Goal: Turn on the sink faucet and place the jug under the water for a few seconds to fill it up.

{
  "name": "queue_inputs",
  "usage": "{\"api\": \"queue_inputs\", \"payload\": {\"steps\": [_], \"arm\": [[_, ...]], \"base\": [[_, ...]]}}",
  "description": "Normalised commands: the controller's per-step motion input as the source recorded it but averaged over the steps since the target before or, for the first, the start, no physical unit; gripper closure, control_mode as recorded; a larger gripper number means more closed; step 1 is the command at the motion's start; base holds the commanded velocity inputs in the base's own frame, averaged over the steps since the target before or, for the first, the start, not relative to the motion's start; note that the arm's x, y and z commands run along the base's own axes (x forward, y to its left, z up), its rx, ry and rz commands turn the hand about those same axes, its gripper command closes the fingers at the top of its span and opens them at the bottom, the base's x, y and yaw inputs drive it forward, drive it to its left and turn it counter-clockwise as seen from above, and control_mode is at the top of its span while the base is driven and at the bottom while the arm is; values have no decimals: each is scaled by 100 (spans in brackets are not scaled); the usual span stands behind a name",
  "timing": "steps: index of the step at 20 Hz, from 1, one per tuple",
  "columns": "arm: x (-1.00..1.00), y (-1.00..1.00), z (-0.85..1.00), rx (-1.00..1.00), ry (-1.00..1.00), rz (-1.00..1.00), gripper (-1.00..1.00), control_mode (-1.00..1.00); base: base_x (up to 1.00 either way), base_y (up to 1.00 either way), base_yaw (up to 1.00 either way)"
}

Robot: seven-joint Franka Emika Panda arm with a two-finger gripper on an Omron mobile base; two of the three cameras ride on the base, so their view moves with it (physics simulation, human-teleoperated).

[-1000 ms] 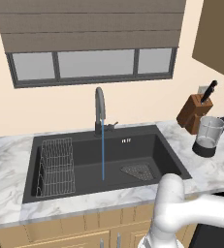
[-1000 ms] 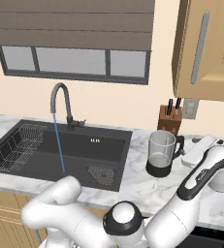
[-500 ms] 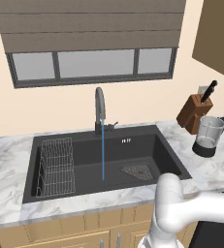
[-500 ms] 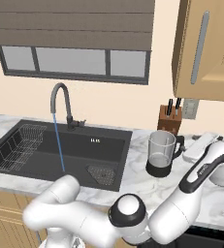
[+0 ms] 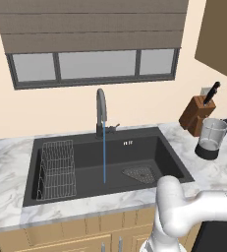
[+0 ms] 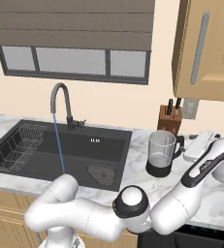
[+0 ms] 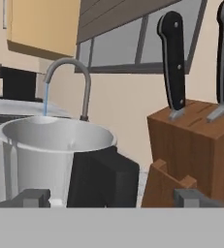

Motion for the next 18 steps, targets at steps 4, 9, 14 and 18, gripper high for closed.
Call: {"api": "queue_inputs", "payload": {"steps": [4, 9, 14, 18], "arm": [[6, 0, 0, 0, 9, 14, -100, -100], [5, 0, 0, 0, 10, 15, -100, -100], [3, 0, 0, 0, 9, 15, -100, -100], [0, 0, 0, 0, 9, 17, -100, -100]], "base": [[0, 0, 0], [0, 0, 0], [0, 0, 0], [0, 0, 0]]}}
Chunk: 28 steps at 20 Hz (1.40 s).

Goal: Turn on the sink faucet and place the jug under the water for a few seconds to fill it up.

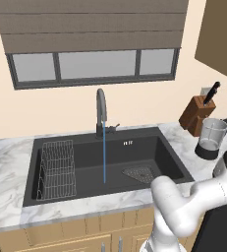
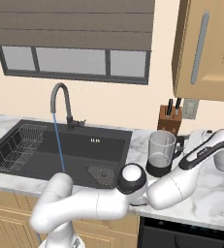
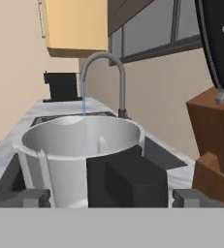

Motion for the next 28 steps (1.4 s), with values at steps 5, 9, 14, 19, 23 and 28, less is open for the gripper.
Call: {"api": "queue_inputs", "payload": {"steps": [5, 9, 14, 19, 23, 28], "arm": [[0, 0, 0, 0, 7, 17, -100, -100], [-1, 12, 0, 0, 5, 19, -100, -100], [-24, 25, 0, -1, 4, 19, 100, -100], [-28, 21, 0, -1, 2, 17, 100, -100], [-19, 0, -5, 0, 0, 5, 100, -100], [-4, 0, -3, 0, -9, -4, 100, -100]], "base": [[0, 0, 0], [0, 0, 0], [0, 0, 0], [0, 0, 0], [0, 0, 0], [0, 0, 0]]}}
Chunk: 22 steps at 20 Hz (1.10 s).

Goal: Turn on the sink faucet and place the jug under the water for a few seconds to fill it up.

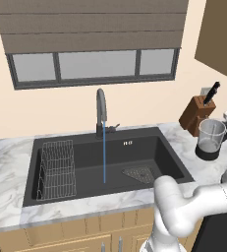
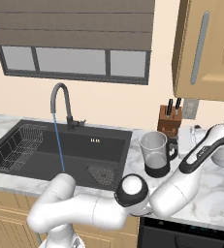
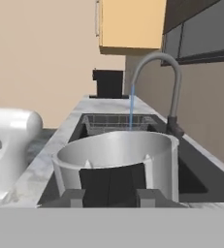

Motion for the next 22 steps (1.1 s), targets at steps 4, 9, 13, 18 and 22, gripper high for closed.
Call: {"api": "queue_inputs", "payload": {"steps": [4, 9, 13, 18, 22], "arm": [[-3, 0, 27, 0, -2, -10, 100, -100], [-18, 11, 56, 1, 0, -9, 100, -100], [-32, 31, 51, 4, 4, -6, 100, -100], [-32, 48, 14, 5, 2, -3, 100, -100], [-22, 46, 11, 8, 0, -5, 100, -100]], "base": [[0, 0, 0], [0, 0, 0], [0, 0, 0], [0, 0, 0], [0, 0, 0]]}}
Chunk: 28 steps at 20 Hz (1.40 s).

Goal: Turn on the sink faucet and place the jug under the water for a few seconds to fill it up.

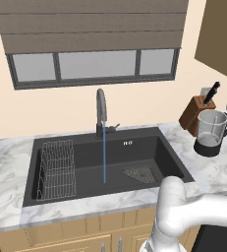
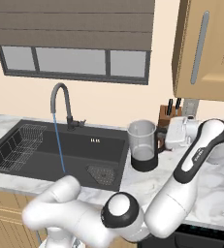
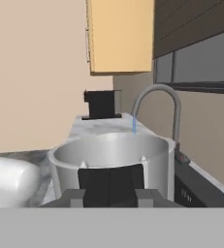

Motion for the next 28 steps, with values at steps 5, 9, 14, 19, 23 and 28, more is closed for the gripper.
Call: {"api": "queue_inputs", "payload": {"steps": [5, 9, 14, 19, 23, 28], "arm": [[-15, 50, 16, 8, 0, -9, 100, -100], [-19, 57, 3, 5, 0, -10, 100, -100], [-19, 60, 0, 1, 0, -7, 100, -100], [-13, 64, 0, 0, 5, -1, 100, -100], [0, 64, 0, 0, 6, 0, 100, -100], [0, 59, 0, 0, 2, 0, 100, -100]], "base": [[0, 0, 0], [0, 0, 0], [0, 0, 0], [0, 0, 0], [0, 0, 0], [0, 0, 0]]}}
